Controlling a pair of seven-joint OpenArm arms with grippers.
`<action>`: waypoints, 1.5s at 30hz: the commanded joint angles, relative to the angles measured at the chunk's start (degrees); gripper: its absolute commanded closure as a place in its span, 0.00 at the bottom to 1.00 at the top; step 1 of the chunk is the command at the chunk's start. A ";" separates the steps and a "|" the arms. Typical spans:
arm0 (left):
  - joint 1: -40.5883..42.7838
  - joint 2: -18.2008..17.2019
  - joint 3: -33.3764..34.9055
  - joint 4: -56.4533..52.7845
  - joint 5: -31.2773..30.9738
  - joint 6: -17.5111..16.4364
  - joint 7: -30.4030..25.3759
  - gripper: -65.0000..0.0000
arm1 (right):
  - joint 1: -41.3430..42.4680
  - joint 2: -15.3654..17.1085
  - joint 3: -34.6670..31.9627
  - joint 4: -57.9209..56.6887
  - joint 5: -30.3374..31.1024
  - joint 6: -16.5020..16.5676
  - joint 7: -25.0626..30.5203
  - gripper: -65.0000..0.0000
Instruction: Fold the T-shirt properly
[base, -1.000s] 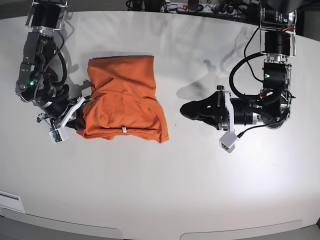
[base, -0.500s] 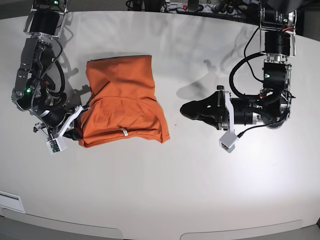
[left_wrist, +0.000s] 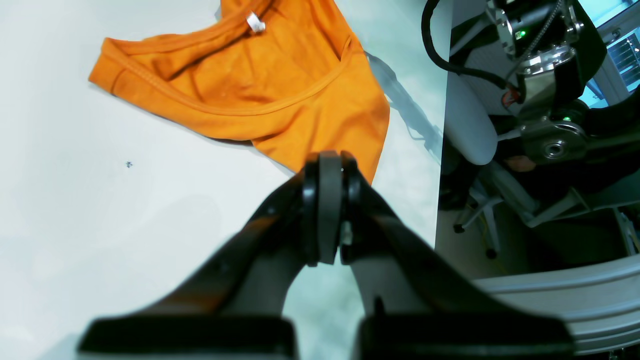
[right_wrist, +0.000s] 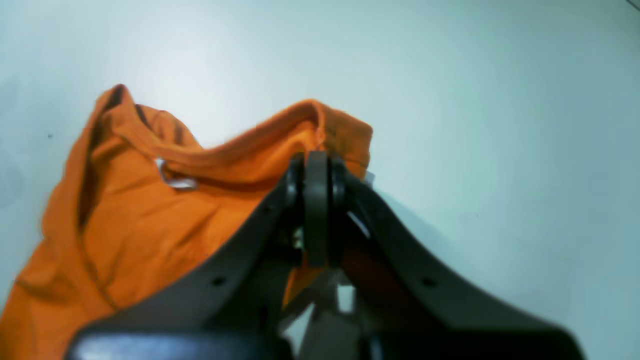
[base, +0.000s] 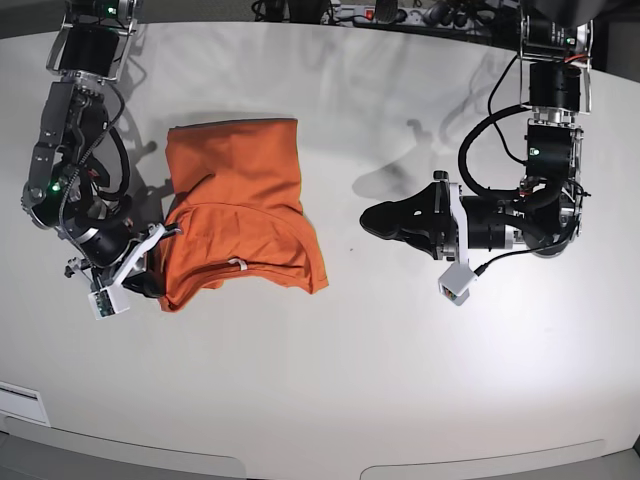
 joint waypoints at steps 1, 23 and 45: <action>-1.09 -0.46 -0.39 0.83 -1.41 -0.32 -0.60 1.00 | 1.73 0.55 0.28 0.31 -0.61 -1.29 2.21 1.00; -1.09 -9.40 -0.39 6.80 -1.41 -0.32 -0.60 1.00 | -4.28 6.91 13.09 9.60 52.13 11.40 -22.49 1.00; 34.36 -16.35 -27.41 45.77 -1.41 3.93 -0.60 1.00 | -52.94 -2.69 49.40 34.18 59.37 11.40 -33.26 1.00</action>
